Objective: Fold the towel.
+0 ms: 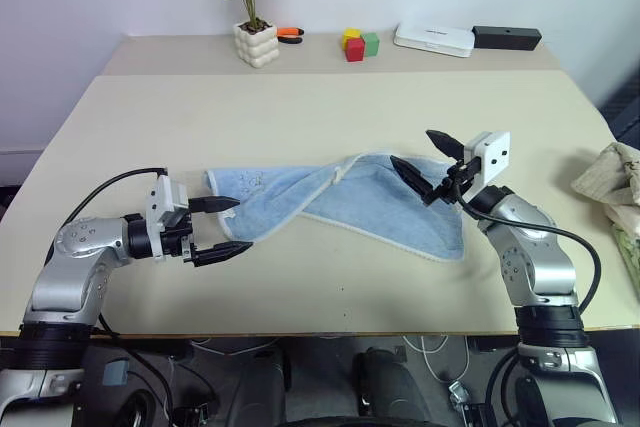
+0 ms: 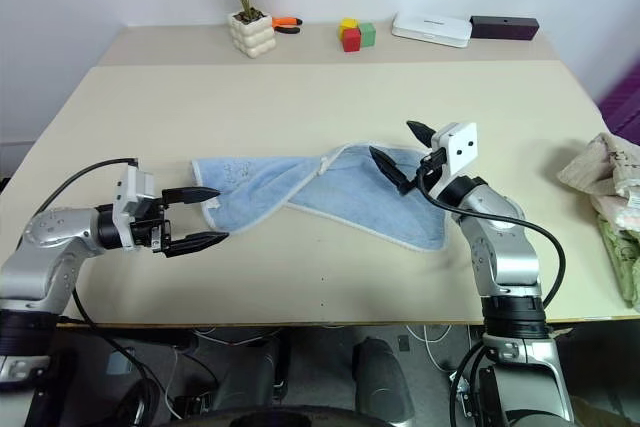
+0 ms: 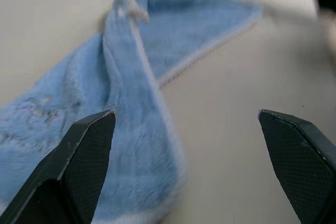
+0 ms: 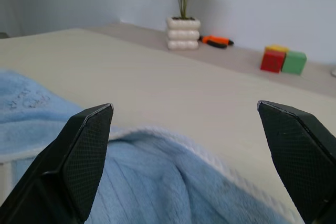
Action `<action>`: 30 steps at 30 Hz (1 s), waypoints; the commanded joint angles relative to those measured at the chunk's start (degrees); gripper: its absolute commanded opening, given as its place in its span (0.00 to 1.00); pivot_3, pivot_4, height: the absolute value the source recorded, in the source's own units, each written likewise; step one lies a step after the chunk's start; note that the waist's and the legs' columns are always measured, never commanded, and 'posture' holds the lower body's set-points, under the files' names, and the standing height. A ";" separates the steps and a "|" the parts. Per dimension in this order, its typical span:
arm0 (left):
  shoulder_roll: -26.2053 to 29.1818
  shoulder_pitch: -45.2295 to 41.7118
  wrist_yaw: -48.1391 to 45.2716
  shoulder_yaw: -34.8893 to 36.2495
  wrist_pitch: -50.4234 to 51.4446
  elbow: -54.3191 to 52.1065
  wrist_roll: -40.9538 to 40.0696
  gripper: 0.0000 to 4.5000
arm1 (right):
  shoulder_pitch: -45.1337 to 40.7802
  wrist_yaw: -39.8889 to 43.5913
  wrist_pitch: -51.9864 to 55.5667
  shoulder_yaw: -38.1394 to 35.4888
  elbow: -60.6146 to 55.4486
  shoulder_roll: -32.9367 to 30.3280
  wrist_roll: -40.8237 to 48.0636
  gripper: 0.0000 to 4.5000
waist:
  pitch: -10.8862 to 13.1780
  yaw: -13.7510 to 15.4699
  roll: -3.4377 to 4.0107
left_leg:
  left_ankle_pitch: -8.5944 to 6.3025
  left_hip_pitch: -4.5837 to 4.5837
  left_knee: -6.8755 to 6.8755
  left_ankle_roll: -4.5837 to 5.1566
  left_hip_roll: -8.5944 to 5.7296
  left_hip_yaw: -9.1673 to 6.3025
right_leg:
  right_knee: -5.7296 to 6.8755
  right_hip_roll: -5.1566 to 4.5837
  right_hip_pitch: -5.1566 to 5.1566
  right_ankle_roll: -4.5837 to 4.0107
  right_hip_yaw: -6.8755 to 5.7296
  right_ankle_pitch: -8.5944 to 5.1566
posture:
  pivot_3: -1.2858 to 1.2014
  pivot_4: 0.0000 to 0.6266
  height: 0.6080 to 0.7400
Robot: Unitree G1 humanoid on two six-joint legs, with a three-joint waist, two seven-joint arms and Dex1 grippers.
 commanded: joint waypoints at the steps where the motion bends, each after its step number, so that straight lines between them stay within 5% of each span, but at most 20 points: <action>1: 0.60 -2.05 -1.06 -1.88 -3.60 3.02 3.30 0.99 | -0.03 -0.58 -1.80 -0.54 -1.75 0.38 -0.06 1.00 | 0.00 0.04 0.00 | 0.00 -0.01 0.01 0.00 0.00 0.00 | 0.00 0.00 0.00 -0.01 0.00 0.00 | 0.52 0.24 1.00; 16: -1.40 -13.46 -4.24 -12.55 -13.60 24.49 16.17 0.99 | 5.21 -5.34 -2.45 -0.33 -7.17 2.48 -1.93 1.00 | -0.01 0.20 -0.01 | 0.00 -0.02 0.07 0.00 0.00 -0.01 | 0.02 0.03 0.03 0.05 0.00 0.02 | 0.52 0.24 1.00; 19: -2.43 -16.13 -5.14 -13.04 -12.90 27.06 15.85 0.80 | 6.14 -6.53 -2.54 -0.62 -8.31 2.95 -1.82 1.00 | -0.02 0.20 0.00 | 0.00 0.00 0.09 0.00 -0.01 -0.01 | 0.03 0.03 0.06 0.05 0.01 0.02 | 0.52 0.24 1.00; 26: -4.36 -20.70 -5.79 -11.91 -13.35 31.26 15.37 0.03 | 7.69 -7.84 -2.97 -0.56 -9.31 3.17 -1.79 1.00 | -0.02 0.12 0.00 | 0.00 0.00 0.10 0.00 -0.02 -0.02 | 0.04 0.04 0.07 0.18 0.01 0.08 | 0.52 0.24 1.00; 30: -3.29 -19.39 -11.73 -4.52 -6.44 24.79 3.71 0.00 | 7.65 -7.79 -3.40 -0.45 -8.71 2.41 -2.30 1.00 | 0.02 -0.13 -0.07 | 0.00 -0.05 0.09 0.00 -0.01 -0.02 | 0.04 0.04 0.02 0.18 0.01 0.08 | 0.52 0.24 1.00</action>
